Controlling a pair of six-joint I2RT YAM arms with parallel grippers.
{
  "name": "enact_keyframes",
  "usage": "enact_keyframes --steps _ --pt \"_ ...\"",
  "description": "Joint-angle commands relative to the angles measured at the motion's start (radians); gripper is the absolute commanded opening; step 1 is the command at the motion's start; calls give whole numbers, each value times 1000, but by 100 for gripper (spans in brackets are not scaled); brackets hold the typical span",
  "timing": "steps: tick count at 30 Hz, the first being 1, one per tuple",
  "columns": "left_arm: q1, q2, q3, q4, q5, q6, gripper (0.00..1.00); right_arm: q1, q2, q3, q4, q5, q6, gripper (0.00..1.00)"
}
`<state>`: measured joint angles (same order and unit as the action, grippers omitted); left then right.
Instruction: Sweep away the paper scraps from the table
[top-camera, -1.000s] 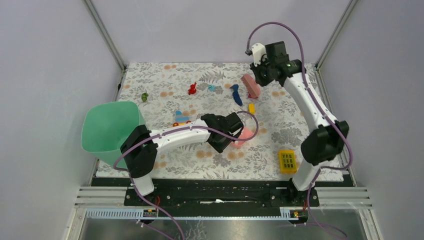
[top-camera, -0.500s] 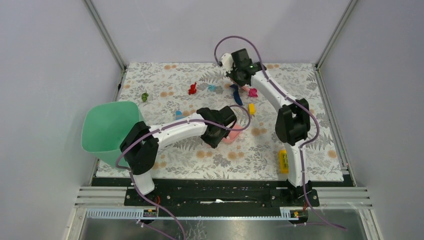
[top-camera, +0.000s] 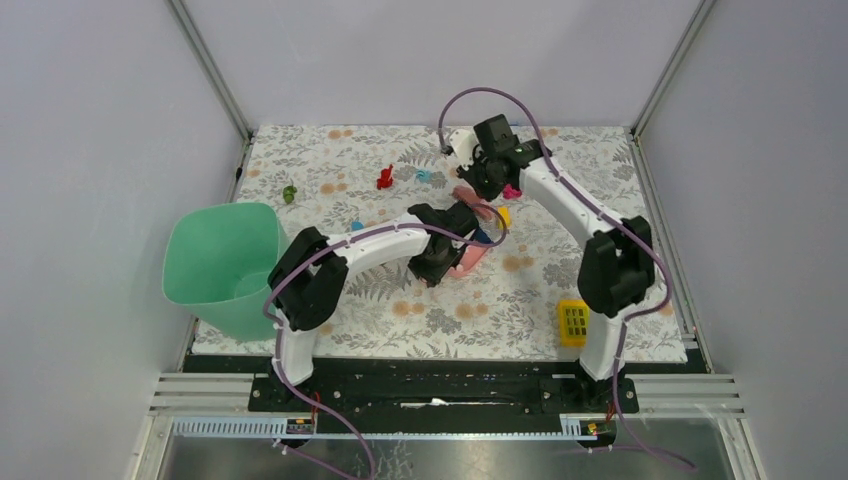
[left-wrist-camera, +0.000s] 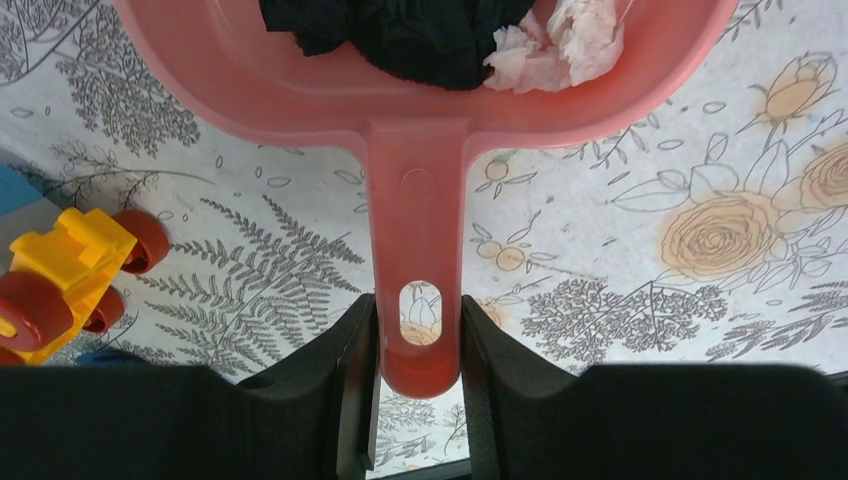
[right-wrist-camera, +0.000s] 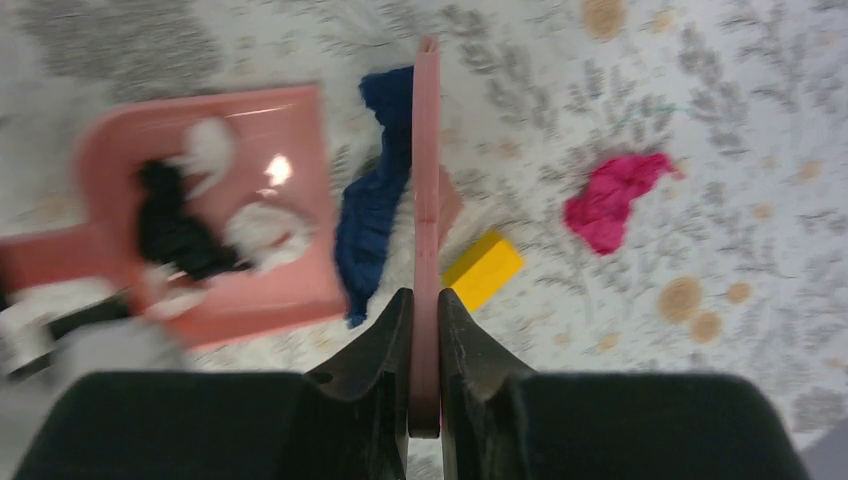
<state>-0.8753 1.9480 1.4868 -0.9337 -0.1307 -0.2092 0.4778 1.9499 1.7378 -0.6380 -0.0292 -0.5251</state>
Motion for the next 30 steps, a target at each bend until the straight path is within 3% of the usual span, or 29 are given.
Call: enact_keyframes --steps 1,4,11,20,27,30 --pt "3 25 58 2 19 17 0 21 -153 -66 -138 -250 140 0" --pt "4 25 45 22 31 13 0 21 -230 -105 -152 -330 193 0" --pt "2 -66 -52 114 22 -22 0 19 -342 -97 -157 -265 261 0" --pt "-2 -260 -239 361 10 -6 0 4 -384 62 -262 -248 364 0" --pt "-16 -372 -351 503 -13 6 0 -3 -501 86 -250 -18 295 0" --pt "-16 -383 -357 500 -18 21 0 -87 -577 83 -245 17 251 0"
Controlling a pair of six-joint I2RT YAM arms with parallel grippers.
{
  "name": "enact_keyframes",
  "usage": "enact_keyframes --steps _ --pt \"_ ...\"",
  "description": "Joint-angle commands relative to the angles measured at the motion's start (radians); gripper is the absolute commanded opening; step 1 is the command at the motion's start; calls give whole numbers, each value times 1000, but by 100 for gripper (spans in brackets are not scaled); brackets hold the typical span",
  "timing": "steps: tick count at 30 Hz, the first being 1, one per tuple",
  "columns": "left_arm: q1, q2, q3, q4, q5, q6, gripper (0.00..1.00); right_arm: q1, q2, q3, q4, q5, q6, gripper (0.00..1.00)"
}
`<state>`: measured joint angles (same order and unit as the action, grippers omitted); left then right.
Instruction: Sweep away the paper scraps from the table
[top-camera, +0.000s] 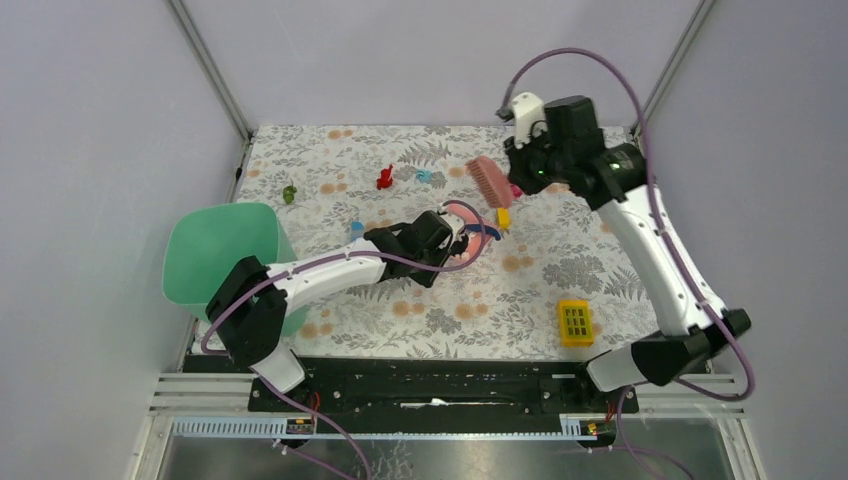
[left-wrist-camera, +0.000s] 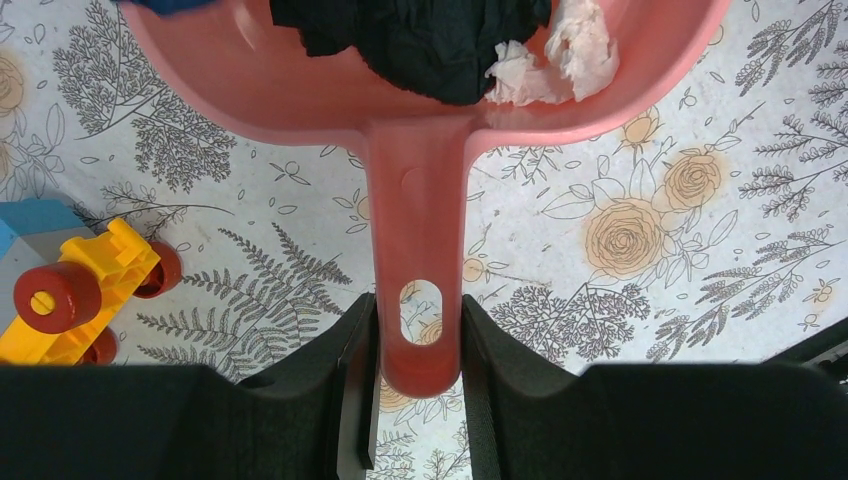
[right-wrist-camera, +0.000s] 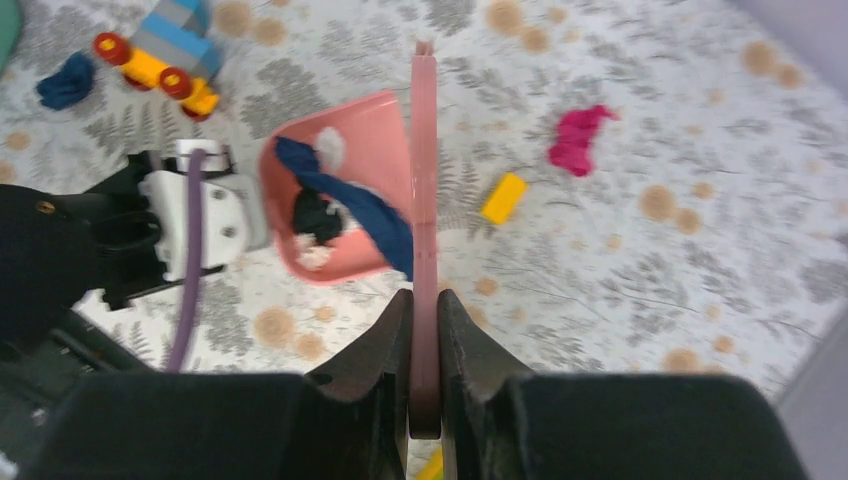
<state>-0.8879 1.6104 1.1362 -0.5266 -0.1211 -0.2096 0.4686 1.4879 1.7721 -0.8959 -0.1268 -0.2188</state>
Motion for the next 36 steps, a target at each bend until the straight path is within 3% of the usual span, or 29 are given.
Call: enact_keyframes --steps 1,4,8,13,19,26,36 --pt "-6 -42 0 81 -29 19 0 -105 -127 45 10 120 -66 0" --pt "-6 -34 29 39 -34 -18 0 -166 -176 -18 12 168 -104 0" --pt "-6 -46 83 -52 -36 -75 0 -219 -260 -255 79 159 -105 0" --pt "-9 -81 186 -210 -60 -99 0 -231 -331 -545 233 183 -91 0" --pt "-9 -131 317 -422 -138 -131 0 -231 -325 -722 331 146 -67 0" --pt "-9 -188 400 -644 -232 -218 0 -231 -279 -786 399 59 -44 0" --pt "-9 -329 436 -831 -311 -420 0 -231 -228 -819 427 -26 -46 0"
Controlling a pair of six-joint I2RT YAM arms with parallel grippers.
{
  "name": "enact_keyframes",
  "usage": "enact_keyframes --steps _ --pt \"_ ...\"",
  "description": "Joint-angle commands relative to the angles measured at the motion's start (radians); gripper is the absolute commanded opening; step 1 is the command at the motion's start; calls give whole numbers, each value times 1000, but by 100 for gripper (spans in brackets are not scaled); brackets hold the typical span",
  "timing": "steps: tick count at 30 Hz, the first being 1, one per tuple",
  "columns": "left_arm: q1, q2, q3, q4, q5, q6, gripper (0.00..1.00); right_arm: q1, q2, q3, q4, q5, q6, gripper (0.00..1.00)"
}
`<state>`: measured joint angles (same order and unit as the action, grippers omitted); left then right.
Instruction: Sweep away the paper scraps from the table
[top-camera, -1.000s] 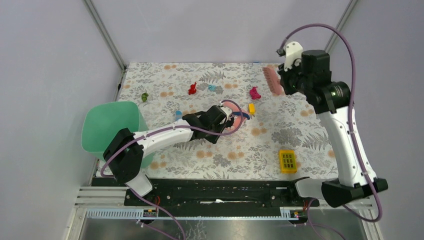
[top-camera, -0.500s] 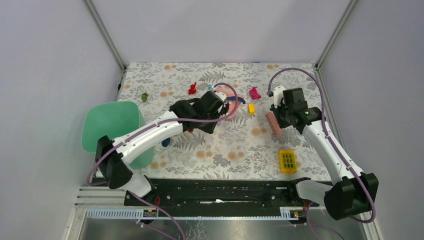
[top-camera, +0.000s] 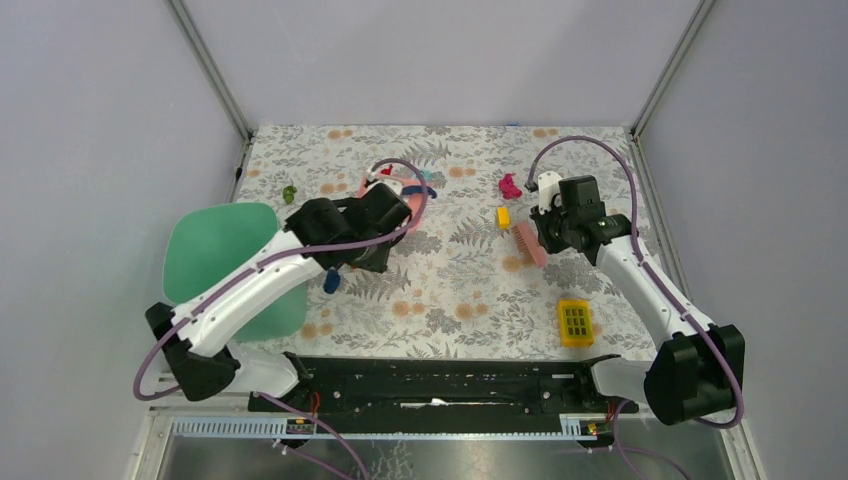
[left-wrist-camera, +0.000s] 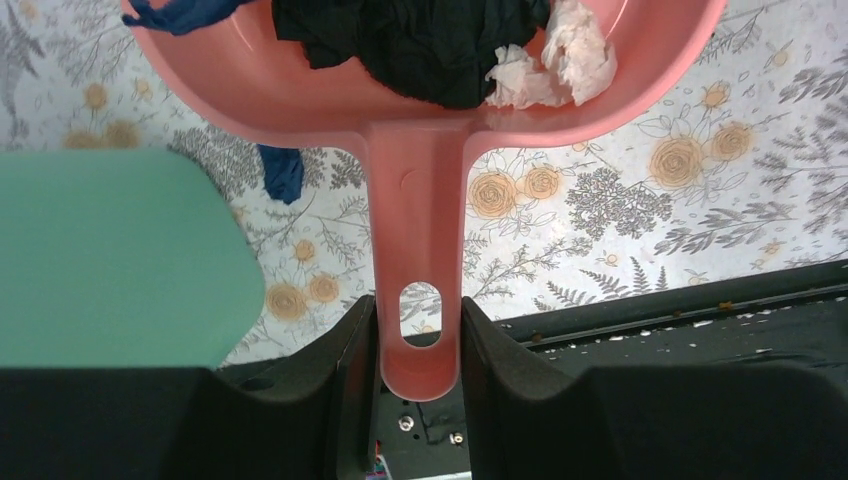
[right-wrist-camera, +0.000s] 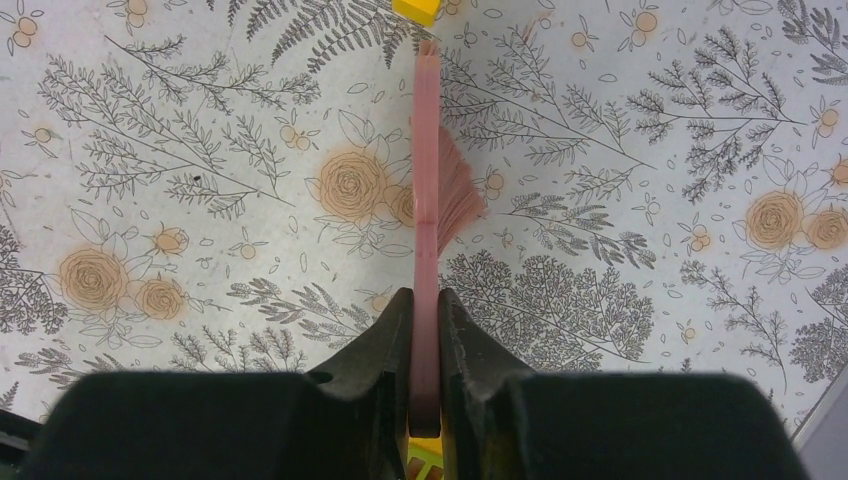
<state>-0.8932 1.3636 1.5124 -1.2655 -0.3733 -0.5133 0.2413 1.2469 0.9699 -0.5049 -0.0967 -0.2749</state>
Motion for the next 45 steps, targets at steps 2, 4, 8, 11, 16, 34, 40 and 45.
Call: enact_keyframes --steps 2,4,8,11,16,34,40,45 --pt "-4 -115 65 -112 -60 -154 0 -4 9 -22 37 -60 5 0" --pt "-3 -141 72 -135 -65 -187 0 -4 6 -31 41 -61 4 0" --pt "-3 -169 107 -191 -82 -236 0 -4 15 -43 43 -67 2 0" --pt "-3 -211 113 -192 -83 -273 0 -4 25 -45 43 -67 -1 0" --pt "-3 -288 120 -191 -140 -359 0 -4 42 -46 42 -72 -3 0" --pt "-4 -642 39 -188 -360 -697 0 -4 60 -57 32 -82 -10 0" --pt "-4 -733 -17 -74 -356 -746 0 -4 74 -50 22 -94 -12 0" --pt "-30 -794 -76 2 -344 -816 0 -4 71 -51 16 -102 -13 0"
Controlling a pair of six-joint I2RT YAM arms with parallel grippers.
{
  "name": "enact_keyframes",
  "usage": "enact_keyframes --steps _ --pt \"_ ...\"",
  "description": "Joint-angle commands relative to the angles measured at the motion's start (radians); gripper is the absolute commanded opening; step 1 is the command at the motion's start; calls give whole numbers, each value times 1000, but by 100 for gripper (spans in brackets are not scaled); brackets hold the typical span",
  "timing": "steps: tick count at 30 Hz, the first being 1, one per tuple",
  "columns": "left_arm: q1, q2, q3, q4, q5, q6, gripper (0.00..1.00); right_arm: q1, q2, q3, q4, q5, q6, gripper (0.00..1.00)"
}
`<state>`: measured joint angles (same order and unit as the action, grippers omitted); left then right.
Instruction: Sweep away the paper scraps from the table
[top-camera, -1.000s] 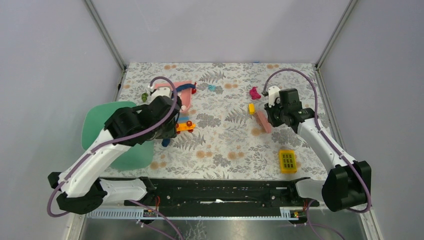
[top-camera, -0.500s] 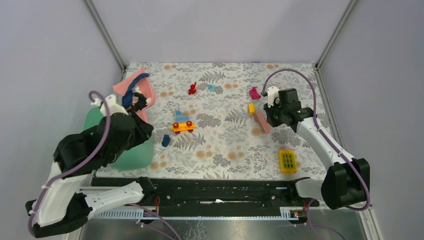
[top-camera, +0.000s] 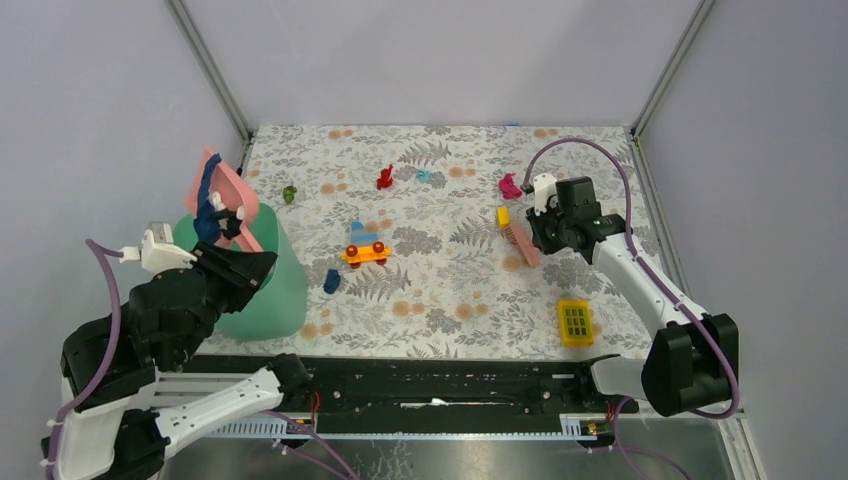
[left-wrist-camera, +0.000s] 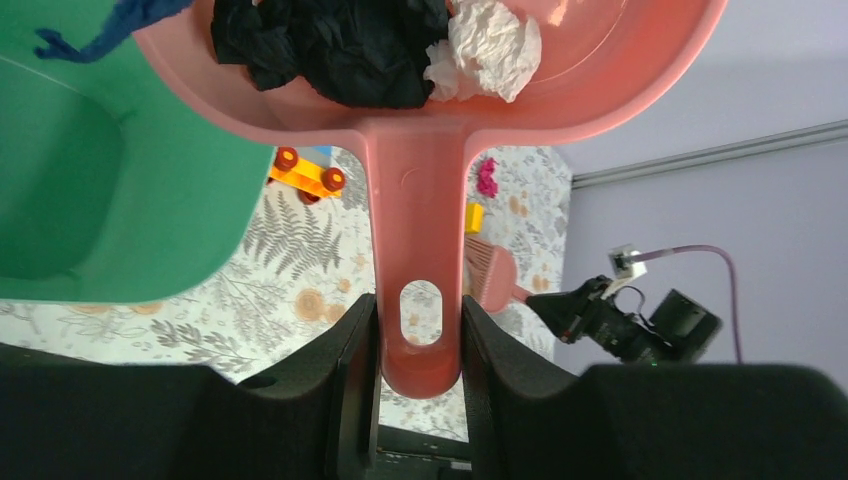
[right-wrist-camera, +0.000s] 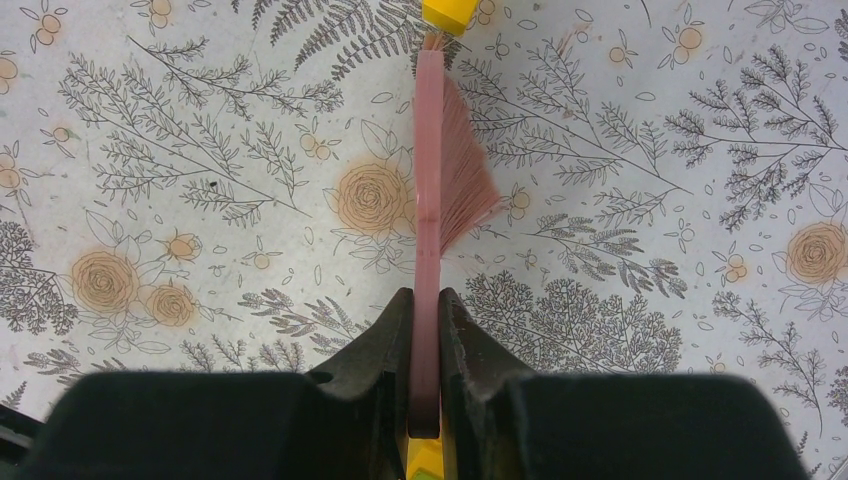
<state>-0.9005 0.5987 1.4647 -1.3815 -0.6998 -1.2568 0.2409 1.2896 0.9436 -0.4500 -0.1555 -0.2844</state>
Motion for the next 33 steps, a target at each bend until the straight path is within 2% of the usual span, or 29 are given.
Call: enact_keyframes --steps 1,9,13,22,27,30,33 --pt "-37 -40 -36 121 -23 -100 0 -3 28 -26 -40 -45 -4 0" --pt "-199 -247 -213 237 -111 -335 0 -3 27 -26 -50 -54 -6 0" --pt "-255 -302 -269 304 -153 -366 0 -4 15 -33 -54 -55 -7 0" --pt "-268 -336 -312 408 -217 -425 0 -3 -7 -46 -59 -59 -6 0" --pt "-271 -349 -337 413 -241 -527 0 -4 -10 -45 -61 -61 -4 0" --pt "-273 -363 -379 428 -240 -642 0 -3 -9 -45 -61 -61 -4 0" --pt "-273 -419 -492 615 -230 -656 0 -3 -5 -44 -62 -62 -5 0"
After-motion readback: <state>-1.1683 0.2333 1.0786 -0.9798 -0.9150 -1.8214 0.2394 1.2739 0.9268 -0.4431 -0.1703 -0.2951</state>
